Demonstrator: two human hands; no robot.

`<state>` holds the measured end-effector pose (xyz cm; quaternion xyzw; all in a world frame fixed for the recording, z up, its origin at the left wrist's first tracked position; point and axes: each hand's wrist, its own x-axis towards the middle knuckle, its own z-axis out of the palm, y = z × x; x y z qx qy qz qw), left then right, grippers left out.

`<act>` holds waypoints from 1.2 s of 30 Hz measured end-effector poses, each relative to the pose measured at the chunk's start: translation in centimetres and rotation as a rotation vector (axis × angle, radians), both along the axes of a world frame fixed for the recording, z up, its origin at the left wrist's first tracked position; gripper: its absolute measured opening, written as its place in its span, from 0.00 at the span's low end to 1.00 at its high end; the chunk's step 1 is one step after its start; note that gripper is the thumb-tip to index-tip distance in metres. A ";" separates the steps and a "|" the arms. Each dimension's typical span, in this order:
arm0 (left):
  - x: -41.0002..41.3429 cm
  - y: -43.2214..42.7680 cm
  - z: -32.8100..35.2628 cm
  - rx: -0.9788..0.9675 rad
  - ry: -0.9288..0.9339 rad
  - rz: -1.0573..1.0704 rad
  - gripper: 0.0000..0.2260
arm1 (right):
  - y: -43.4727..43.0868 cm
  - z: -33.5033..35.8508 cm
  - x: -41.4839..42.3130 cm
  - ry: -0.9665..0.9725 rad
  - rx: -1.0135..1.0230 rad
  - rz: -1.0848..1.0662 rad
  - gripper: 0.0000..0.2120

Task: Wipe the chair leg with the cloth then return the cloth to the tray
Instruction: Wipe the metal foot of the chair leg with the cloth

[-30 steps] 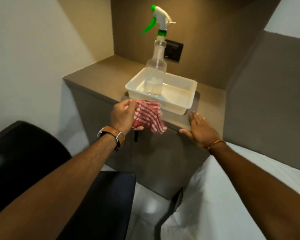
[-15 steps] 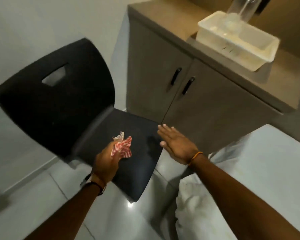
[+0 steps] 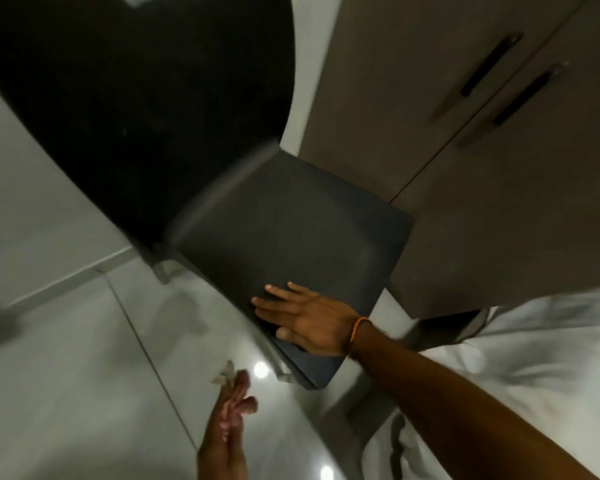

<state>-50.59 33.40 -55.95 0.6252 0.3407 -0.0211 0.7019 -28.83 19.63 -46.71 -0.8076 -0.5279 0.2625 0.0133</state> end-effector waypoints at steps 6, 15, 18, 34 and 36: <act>-3.6 -8.1 -3.3 0.015 -0.166 -0.036 0.22 | -0.5 -4.0 -1.2 -0.153 0.087 0.031 0.31; -1.9 -12.8 -7.1 -0.009 -0.214 -0.089 0.30 | -0.6 -3.9 -1.2 -0.180 0.116 0.021 0.32; -1.3 -12.8 -9.5 0.012 -0.263 -0.198 0.36 | -0.7 -3.8 -1.2 -0.176 0.118 0.004 0.32; 1.2 -11.4 -19.2 -0.108 -0.126 -0.146 0.19 | -0.8 -4.2 -1.5 -0.153 0.197 -0.042 0.31; 1.0 -12.3 -16.9 -0.130 -0.125 -0.041 0.28 | -0.7 -4.1 -1.6 -0.151 0.197 -0.042 0.32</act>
